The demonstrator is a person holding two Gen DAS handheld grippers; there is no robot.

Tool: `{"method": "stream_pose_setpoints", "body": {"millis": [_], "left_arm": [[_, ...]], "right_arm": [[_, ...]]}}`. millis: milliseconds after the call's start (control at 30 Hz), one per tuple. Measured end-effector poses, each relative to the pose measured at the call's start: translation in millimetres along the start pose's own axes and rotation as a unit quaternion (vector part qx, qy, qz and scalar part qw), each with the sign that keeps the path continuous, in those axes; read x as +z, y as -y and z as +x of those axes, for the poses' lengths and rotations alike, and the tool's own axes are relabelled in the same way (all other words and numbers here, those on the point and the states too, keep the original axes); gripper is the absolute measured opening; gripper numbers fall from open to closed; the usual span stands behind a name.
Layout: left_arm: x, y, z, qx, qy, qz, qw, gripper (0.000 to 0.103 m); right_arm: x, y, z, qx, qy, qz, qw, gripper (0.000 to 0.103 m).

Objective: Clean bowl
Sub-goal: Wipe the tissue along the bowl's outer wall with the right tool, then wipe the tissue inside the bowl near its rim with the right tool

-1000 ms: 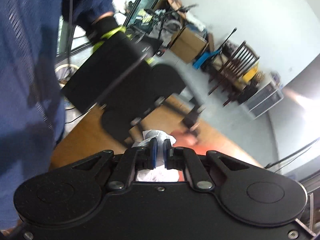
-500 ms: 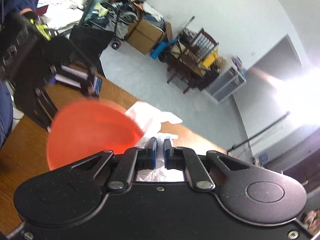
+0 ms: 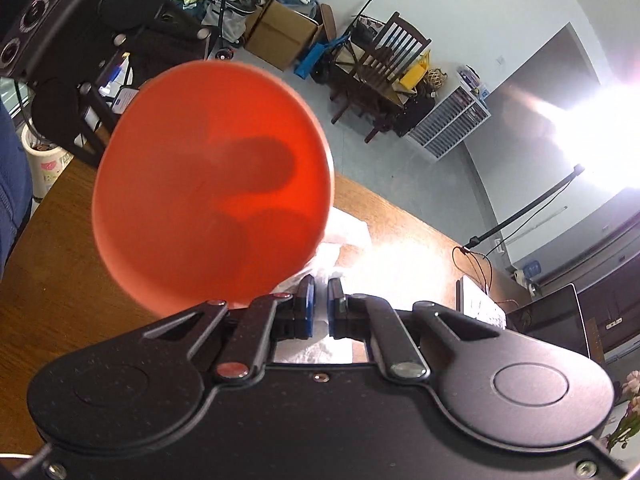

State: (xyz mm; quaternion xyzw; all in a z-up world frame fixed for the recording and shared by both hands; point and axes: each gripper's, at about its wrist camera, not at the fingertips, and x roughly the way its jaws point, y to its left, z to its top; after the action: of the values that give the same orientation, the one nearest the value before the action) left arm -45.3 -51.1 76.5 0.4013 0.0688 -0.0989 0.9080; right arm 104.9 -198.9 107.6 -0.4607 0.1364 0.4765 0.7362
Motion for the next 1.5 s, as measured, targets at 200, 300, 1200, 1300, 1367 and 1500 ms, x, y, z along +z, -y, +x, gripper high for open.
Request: {"method": "stream_pose_setpoints", "body": {"millis": [200,300,1200,1300,1367,1500], "left_arm": [[-0.6,-7.0,7.3,0.008,-0.006,-0.007,0.9999,0.037],[-0.9,-12.4,10.8,0.016,-0.008,-0.011,0.9998,0.037],[-1.4,-4.1,10.9,0.001,-0.015,0.003,0.9999,0.037],[1.4,-0.4,10.3,-0.002,-0.013,-0.004,0.9999,0.037],[1.7,4.0,11.8,-0.007,-0.012,-0.011,0.9998,0.037],[-5.4,10.1,27.3,-0.024,-0.026,-0.053,0.9980,0.037]], "right_arm": [[-6.5,-11.4,-0.1,0.015,-0.008,0.000,1.000,0.007],[-8.7,-21.8,-1.7,0.032,-0.010,-0.007,0.999,0.007],[55.7,-63.1,-36.8,0.072,0.114,-0.054,0.989,0.007],[58.3,-58.7,-38.9,0.062,0.119,-0.048,0.990,0.007],[61.1,-52.7,-34.1,0.057,0.118,-0.046,0.990,0.007],[55.4,-47.9,-19.4,0.047,0.098,-0.038,0.993,0.007]]}}
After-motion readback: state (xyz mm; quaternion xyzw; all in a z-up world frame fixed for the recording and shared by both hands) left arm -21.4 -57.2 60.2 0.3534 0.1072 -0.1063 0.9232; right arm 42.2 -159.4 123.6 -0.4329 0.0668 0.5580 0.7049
